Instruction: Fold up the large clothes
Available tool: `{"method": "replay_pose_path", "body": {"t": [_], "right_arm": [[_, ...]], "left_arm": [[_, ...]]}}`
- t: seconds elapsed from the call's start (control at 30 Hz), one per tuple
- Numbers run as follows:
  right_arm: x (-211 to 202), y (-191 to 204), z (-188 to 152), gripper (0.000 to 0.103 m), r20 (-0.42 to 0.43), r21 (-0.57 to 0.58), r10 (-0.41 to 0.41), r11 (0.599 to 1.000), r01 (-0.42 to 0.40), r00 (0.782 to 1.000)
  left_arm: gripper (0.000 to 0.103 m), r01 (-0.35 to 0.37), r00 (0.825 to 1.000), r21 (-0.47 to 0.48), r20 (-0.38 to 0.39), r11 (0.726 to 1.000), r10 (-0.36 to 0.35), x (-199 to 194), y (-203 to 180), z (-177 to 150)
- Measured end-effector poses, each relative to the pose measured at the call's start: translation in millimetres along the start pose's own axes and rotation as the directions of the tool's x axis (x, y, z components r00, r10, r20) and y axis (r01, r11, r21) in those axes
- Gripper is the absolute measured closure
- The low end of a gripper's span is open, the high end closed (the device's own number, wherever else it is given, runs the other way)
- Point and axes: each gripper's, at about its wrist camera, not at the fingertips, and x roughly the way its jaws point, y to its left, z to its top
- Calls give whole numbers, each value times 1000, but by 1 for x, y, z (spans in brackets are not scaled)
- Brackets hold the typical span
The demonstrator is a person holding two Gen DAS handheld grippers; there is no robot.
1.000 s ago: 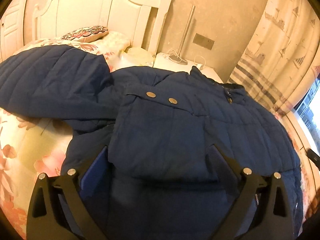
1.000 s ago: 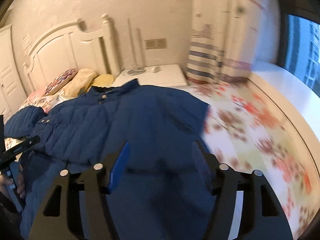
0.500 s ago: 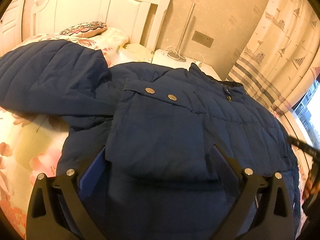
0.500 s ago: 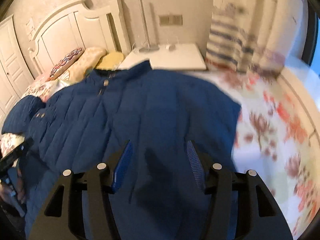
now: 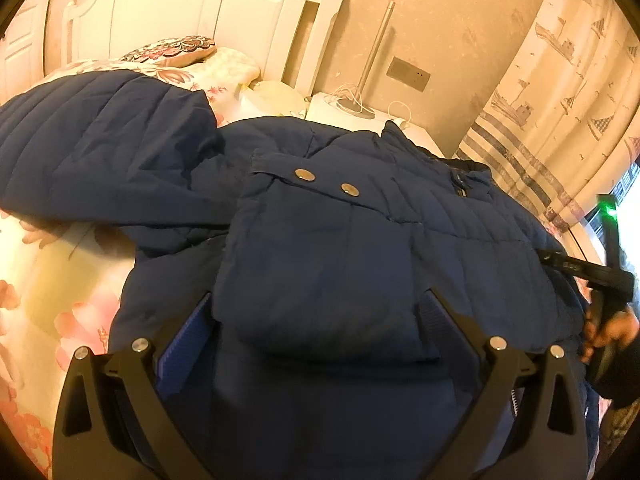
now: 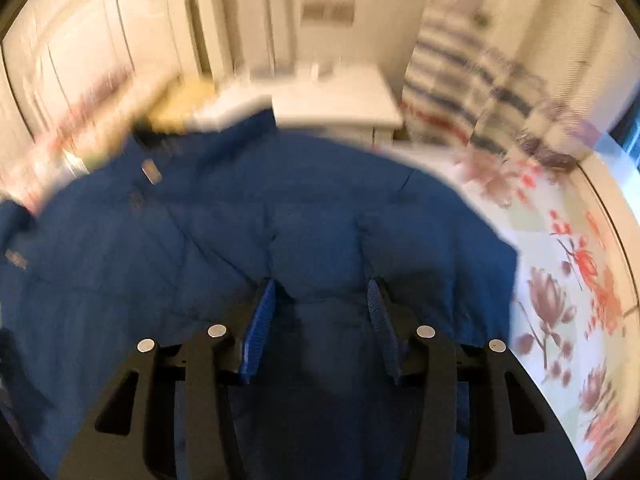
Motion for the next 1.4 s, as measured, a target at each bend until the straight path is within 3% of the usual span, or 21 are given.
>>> {"method": "replay_pose_path", "body": {"t": [0.03,0.13,0.27,0.37,0.43,0.5,0.63,0.67,0.7,0.77,0.87,0.9,1.0,1.07,1.13,1.2,1.27,1.4], "right_arm": [[-2,-1,5,56,-7,27,3,1000,-3,1000],[-20,-3,21,56,106,77,43,996,-51,993],[19,1,26,56,-2,25,-41,999,41,999],[16,-6,30,55,-14,65,-8,998,9,1000],[4,-17,29,56,49,133,27,991,-33,998],[14,-22,22,55,19,130,-22,991,20,1000],[6,-11,16,52,17,53,-51,997,50,999],[-13,-6,10,52,67,74,-56,996,51,996],[-34,2,1,52,152,71,-4,997,-6,988],[-53,30,-20,52,201,-30,57,998,-52,978],[-26,62,-47,52,31,-148,101,984,-96,994],[-25,62,-52,51,63,-144,104,985,-94,993],[-34,44,-51,50,40,-24,128,992,-127,991],[-54,32,-57,44,88,60,113,991,-118,990],[-64,32,-65,12,112,70,74,994,-82,991],[-48,46,-77,10,-9,-6,65,998,-65,998],[-58,53,-85,11,31,-55,12,998,-11,999],[-100,77,-102,11,162,-45,86,996,-80,983]], "left_arm": [[3,1,1000,-2,-2,1000,-1,0,1,0],[3,0,1000,-1,-3,1000,0,1,-1,-1],[3,-6,1000,3,-8,1000,6,2,-2,-1],[3,-2,1000,-3,-11,1000,2,2,-1,-1],[3,1,1000,-4,-9,1000,-1,2,0,-1],[3,1,1000,-7,-12,1000,-1,3,0,-1],[3,7,1000,-11,-10,1000,-7,3,1,-1],[3,9,1000,-14,-9,1000,-10,3,2,0],[3,11,1000,-16,-9,1000,-11,3,2,0],[3,9,1000,-14,-10,1000,-10,3,2,0],[3,10,1000,-15,-11,1000,-10,3,2,0],[3,12,1000,-16,-10,1000,-12,3,2,0],[3,25,1000,-28,-5,999,-25,3,4,1],[3,33,999,-37,-3,999,-33,3,5,1],[3,33,999,-37,-3,999,-33,3,5,2],[3,31,1000,-34,-4,999,-31,4,4,1],[2,35,999,-37,-2,999,-35,3,5,1],[3,79,997,-69,20,995,-78,-1,12,0]]}}
